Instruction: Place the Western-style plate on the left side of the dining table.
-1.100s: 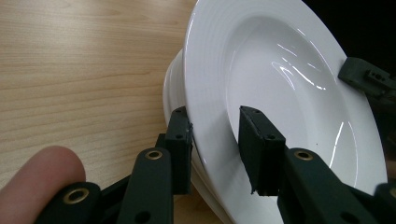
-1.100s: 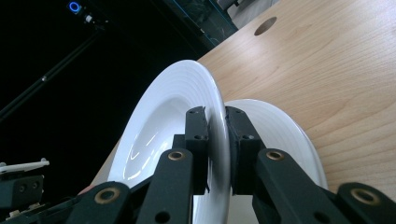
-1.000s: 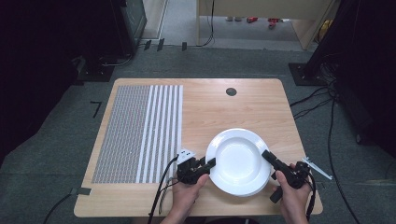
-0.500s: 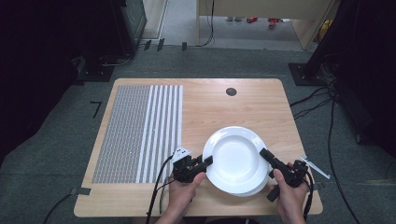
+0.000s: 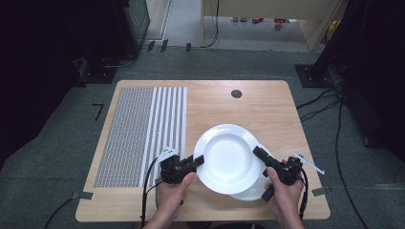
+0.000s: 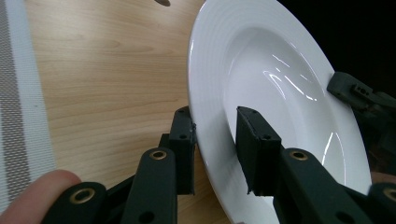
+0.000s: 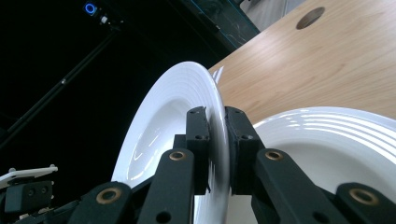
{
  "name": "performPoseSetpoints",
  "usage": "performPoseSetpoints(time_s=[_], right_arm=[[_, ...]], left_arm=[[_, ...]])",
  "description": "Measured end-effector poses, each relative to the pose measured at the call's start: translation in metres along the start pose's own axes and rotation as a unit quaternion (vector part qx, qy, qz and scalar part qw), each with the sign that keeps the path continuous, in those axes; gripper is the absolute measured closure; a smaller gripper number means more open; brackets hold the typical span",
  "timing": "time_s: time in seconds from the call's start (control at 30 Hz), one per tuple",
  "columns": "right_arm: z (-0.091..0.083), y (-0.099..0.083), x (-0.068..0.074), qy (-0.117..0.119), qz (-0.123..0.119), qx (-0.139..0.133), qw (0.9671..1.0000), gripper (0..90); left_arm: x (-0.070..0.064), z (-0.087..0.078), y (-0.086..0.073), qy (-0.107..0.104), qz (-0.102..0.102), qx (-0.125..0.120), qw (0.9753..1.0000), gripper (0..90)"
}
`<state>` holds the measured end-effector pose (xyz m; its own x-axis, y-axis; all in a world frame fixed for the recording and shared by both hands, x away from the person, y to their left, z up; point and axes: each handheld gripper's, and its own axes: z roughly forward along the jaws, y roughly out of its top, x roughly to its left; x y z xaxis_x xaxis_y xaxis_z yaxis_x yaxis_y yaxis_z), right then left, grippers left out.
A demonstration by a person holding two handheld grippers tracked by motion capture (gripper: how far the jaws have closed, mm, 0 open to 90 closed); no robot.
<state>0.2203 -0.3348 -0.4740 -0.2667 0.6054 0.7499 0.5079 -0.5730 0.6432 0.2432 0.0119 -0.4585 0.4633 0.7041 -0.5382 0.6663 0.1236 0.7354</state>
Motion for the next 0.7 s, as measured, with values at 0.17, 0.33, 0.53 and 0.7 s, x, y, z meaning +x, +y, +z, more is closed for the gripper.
performPoseSetpoints(time_s=[0.17, 0.33, 0.53, 0.7], right_arm=[[0.013, -0.002, 0.011, 0.005, -0.001, 0.003, 1.0, 82.2], [0.027, -0.007, 0.021, 0.009, -0.002, 0.007, 0.9999, 82.2], [0.046, -0.012, 0.033, 0.012, -0.007, 0.018, 0.9997, 82.2], [0.06, -0.013, 0.043, 0.013, -0.014, 0.025, 0.9995, 82.1]], left_arm=[[0.009, -0.013, 0.007, 0.006, -0.005, -0.006, 1.0, 69.3], [0.021, -0.024, 0.012, 0.013, -0.016, -0.011, 0.9997, 69.5], [0.036, -0.035, 0.016, 0.018, -0.026, -0.018, 0.9993, 69.8], [0.045, -0.042, 0.02, 0.024, -0.032, -0.023, 0.9989, 69.9]])
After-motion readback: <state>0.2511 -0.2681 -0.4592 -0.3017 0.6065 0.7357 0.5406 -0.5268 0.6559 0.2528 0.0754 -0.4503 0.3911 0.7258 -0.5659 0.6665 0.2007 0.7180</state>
